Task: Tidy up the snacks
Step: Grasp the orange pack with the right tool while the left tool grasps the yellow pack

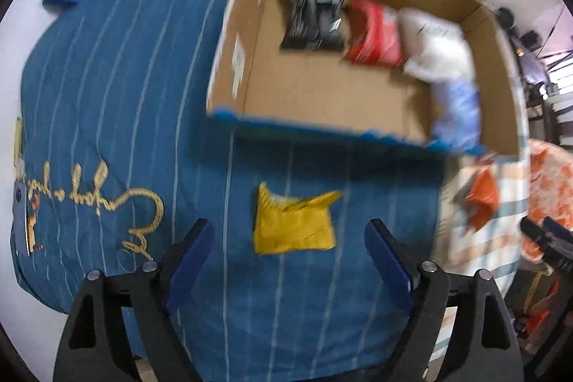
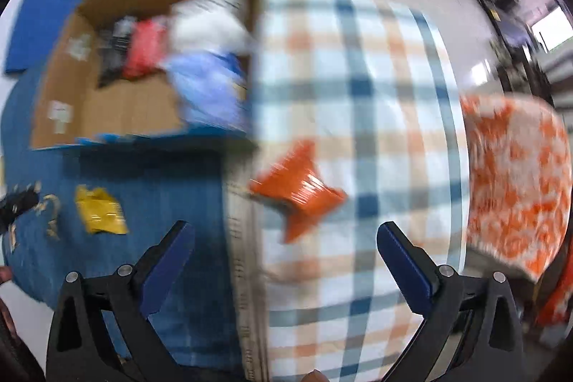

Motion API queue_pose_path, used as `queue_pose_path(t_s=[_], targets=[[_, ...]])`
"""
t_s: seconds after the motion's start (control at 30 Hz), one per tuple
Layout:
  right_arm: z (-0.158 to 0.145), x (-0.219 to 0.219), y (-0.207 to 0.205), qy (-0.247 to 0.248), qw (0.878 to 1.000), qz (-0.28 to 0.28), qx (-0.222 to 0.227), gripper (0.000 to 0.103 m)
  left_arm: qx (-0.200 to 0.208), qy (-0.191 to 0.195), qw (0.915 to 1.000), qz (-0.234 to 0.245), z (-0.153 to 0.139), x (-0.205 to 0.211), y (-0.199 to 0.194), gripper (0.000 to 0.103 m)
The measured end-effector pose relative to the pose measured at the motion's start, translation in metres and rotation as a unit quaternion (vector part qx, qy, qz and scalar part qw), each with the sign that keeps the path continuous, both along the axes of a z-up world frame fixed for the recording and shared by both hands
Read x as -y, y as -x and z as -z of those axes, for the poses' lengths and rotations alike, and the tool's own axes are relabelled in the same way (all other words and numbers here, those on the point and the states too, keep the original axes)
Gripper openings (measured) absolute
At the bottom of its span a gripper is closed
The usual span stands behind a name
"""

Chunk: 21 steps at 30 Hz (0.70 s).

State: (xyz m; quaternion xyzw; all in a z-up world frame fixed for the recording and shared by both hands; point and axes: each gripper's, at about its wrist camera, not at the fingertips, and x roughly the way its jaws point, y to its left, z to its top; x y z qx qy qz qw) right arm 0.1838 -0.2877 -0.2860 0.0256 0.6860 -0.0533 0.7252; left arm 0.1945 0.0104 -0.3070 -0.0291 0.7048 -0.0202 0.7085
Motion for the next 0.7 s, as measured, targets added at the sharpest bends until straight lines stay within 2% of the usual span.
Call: queue_pose_path(t_s=[0.03, 0.07, 0.17, 0.33, 0.4, 0.47, 0.5, 0.57, 0.6, 0.63, 0.7], targets=[[0.012, 0.012, 0.004, 0.002, 1.0, 0.015, -0.012, 0.103, -0.007, -0.006, 0.9999, 0.004, 0.01, 0.0, 0.002, 0.096], [0.023, 0.021, 0.007, 0.004, 0.999, 0.028, -0.022, 0.103, -0.015, -0.011, 0.9998, 0.007, 0.02, 0.0, 0.003, 0.098], [0.053, 0.035, 0.009, 0.008, 0.999, 0.029, -0.042, 0.103, -0.034, -0.019, 0.999, 0.024, 0.041, 0.001, 0.007, 0.099], [0.093, 0.028, -0.001, 0.024, 0.997, -0.032, -0.069, 0.103, -0.04, -0.039, 0.9939, 0.094, 0.058, 0.014, 0.011, 0.099], [0.103, 0.022, -0.006, 0.04, 0.994, -0.069, -0.073, 0.103, -0.043, -0.057, 0.9866, 0.147, 0.061, 0.024, 0.017, 0.099], [0.11, 0.015, -0.011, 0.059, 0.989, -0.107, -0.078, 0.103, -0.038, -0.086, 0.9731, 0.21, 0.062, 0.036, 0.026, 0.099], [0.112, 0.013, -0.012, 0.064, 0.987, -0.121, -0.079, 0.103, -0.032, -0.104, 0.9635, 0.245, 0.063, 0.042, 0.032, 0.099], [0.116, 0.003, -0.015, 0.078, 0.981, -0.159, -0.084, 0.103, -0.024, -0.141, 0.9364, 0.32, 0.069, 0.057, 0.045, 0.099], [0.119, -0.001, -0.015, 0.083, 0.976, -0.179, -0.091, 0.103, -0.026, -0.149, 0.9255, 0.347, 0.074, 0.062, 0.049, 0.099], [0.122, -0.003, -0.015, 0.086, 0.974, -0.188, -0.095, 0.103, -0.029, -0.155, 0.9198, 0.359, 0.078, 0.065, 0.051, 0.099], [0.128, -0.006, -0.014, 0.091, 0.969, -0.206, -0.105, 0.103, -0.036, -0.152, 0.9164, 0.368, 0.086, 0.068, 0.048, 0.099]])
